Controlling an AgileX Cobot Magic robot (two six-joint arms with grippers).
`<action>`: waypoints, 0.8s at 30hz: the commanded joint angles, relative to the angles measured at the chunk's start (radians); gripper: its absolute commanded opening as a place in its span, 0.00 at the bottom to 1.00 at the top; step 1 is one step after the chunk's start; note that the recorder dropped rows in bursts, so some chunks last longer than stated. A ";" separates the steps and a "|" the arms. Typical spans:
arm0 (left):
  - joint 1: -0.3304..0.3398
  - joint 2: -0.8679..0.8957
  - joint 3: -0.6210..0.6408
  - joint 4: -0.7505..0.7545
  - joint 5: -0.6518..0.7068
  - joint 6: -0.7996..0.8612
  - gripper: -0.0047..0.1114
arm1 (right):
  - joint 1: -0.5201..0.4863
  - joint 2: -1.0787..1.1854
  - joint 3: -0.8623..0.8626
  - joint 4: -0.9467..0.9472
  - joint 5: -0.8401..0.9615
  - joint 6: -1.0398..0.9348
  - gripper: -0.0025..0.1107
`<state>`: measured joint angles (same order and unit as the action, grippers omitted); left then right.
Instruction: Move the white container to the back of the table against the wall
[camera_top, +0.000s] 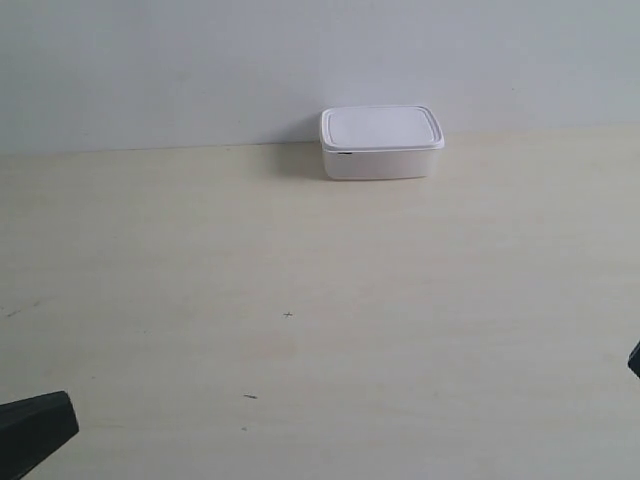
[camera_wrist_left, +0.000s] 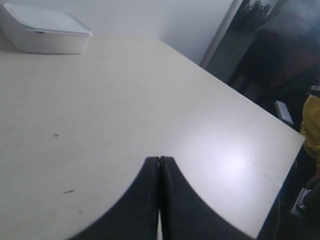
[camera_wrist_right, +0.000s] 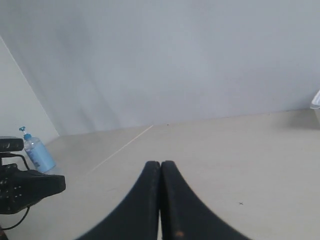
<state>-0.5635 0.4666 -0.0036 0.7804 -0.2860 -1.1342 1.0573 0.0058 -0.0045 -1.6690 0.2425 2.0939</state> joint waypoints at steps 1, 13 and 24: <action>-0.007 -0.068 0.004 0.032 0.005 -0.030 0.04 | 0.001 -0.006 0.005 -0.013 0.037 -0.005 0.02; -0.007 -0.217 0.004 0.106 -0.004 -0.024 0.04 | 0.001 -0.006 0.005 -0.075 0.061 -0.006 0.02; -0.007 -0.360 0.004 0.208 -0.052 -0.017 0.04 | 0.001 -0.006 0.005 -0.075 0.061 -0.006 0.02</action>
<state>-0.5635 0.1411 -0.0036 0.9692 -0.3229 -1.1554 1.0573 0.0058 -0.0045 -1.7365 0.2974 2.0939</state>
